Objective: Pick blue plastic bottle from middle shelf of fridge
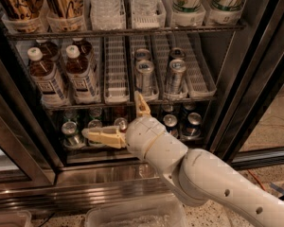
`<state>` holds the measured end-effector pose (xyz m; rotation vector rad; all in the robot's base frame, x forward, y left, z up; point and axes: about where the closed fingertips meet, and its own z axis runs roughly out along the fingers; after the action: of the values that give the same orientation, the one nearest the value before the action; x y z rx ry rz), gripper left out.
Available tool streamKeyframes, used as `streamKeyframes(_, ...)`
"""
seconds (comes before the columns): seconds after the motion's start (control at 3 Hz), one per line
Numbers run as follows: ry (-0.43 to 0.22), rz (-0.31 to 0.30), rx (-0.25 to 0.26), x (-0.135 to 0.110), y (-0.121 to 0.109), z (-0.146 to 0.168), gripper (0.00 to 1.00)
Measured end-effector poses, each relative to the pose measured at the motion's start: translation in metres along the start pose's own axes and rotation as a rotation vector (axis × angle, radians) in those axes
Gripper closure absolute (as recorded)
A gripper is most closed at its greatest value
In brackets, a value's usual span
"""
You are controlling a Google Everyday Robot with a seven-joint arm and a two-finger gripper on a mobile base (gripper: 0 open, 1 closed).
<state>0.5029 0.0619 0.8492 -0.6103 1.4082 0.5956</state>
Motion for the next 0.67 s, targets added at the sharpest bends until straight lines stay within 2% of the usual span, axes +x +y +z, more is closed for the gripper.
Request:
streamKeyframes(0.33, 0.000, 0.000, 0.000, 0.000, 0.000, 0.000, 0.00)
streamKeyframes(0.67, -0.012, -0.014, 0.009, 0.003, 0.004, 0.014, 0.00)
